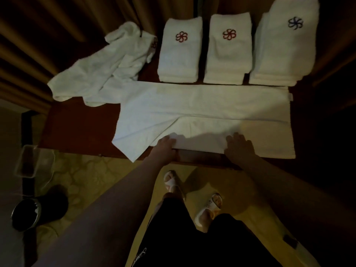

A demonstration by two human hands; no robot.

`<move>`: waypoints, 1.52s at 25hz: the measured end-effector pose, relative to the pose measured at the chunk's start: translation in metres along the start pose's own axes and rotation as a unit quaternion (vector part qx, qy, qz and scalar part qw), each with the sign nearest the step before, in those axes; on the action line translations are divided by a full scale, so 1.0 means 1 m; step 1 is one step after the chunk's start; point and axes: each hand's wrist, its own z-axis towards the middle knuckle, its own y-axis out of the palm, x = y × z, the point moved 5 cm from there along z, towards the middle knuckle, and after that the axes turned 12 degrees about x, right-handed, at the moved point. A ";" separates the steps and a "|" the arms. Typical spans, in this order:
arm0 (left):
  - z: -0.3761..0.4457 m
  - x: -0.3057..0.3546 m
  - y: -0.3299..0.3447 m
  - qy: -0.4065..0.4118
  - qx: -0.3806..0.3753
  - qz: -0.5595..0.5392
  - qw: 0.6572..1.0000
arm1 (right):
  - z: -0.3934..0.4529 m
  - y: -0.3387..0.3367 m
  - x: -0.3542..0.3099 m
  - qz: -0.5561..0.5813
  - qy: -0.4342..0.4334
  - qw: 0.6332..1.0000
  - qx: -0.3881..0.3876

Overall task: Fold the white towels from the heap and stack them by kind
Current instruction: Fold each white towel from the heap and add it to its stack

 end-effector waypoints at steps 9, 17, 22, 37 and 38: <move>0.002 -0.105 -0.040 0.008 0.097 0.058 0.994 | 0.022 0.013 -0.153 0.057 -0.091 0.994 0.006; 0.026 -0.195 -0.078 0.016 0.114 0.115 0.987 | 0.058 0.009 -0.252 0.112 -0.083 0.990 0.025; 0.049 -0.217 -0.102 -0.016 0.094 -0.120 0.988 | 0.070 0.005 -0.269 0.098 -0.059 0.993 0.033; 0.104 -0.241 -0.115 -0.158 0.150 -0.073 0.973 | 0.095 0.007 -0.281 0.037 -0.050 0.995 0.079; 0.104 -0.233 -0.116 -0.101 0.179 -0.047 0.977 | 0.094 0.009 -0.280 0.015 -0.050 0.995 0.085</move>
